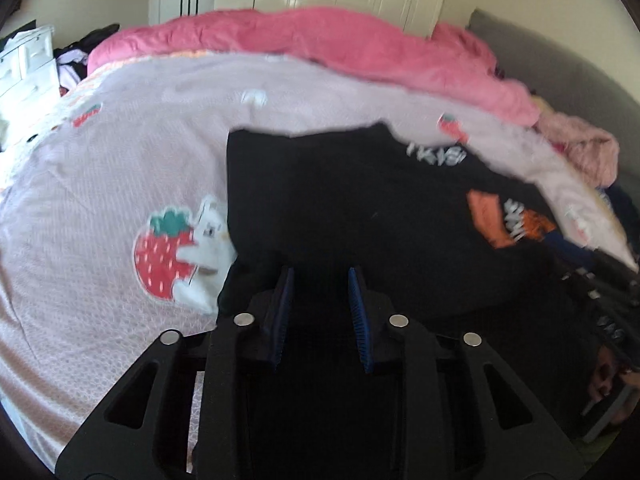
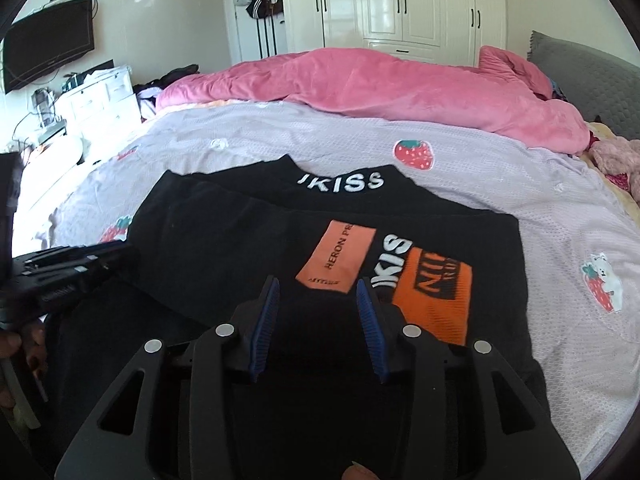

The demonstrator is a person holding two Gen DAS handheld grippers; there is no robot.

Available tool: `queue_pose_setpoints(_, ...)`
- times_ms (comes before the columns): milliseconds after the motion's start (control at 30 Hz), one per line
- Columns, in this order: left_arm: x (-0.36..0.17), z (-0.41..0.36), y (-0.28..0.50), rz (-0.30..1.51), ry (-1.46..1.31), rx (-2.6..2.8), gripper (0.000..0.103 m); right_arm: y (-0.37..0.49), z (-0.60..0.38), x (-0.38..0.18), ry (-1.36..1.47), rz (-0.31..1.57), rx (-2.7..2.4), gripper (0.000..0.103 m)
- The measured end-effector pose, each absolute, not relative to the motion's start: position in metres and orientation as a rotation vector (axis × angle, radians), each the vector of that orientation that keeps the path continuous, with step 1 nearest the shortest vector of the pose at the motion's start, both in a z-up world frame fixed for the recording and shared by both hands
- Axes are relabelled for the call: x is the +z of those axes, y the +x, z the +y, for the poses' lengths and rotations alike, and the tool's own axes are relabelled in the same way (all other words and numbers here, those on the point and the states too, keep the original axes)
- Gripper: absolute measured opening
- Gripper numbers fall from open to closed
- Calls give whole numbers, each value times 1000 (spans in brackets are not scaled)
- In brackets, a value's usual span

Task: Fold small clothes

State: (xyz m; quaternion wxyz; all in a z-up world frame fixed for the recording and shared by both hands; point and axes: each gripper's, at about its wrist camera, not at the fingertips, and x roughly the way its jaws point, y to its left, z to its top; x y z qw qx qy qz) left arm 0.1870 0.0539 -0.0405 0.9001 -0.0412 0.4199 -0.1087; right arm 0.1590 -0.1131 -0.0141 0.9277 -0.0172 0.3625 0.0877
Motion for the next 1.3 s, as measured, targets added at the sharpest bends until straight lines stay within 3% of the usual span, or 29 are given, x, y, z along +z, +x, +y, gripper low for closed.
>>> queue_pose_setpoints(200, -42, 65, 186, 885, -151, -245, 21, 170, -120, -37, -30, 850, 150, 39)
queue_pose_setpoints(533, -41, 66, 184, 880, -149, -252, 21, 163, -121, -32, -13, 845, 154, 40)
queue_pose_setpoints(800, -37, 68, 178, 873, -153, -254, 21, 155, -121, -21, 12, 810, 151, 54)
queue_pose_setpoints(967, -32, 69, 174, 864, -166, -262, 31, 151, -121, -17, 16, 797, 147, 60)
queue_pose_setpoints(1067, -28, 71, 170, 852, -165, -258, 37, 149, -120, -15, 10, 783, 139, 73)
queue_pose_setpoints(1167, -26, 73, 169, 845, -170, -249, 50, 148, -120, -13, 5, 776, 137, 74)
queue_pose_setpoints(1200, -26, 74, 169, 842, -167, -243, 54, 149, -120, -12, 3, 775, 135, 82)
queue_pose_setpoints(1300, -24, 76, 169, 834, -165, -231, 62, 147, -121, -11, 5, 762, 128, 86)
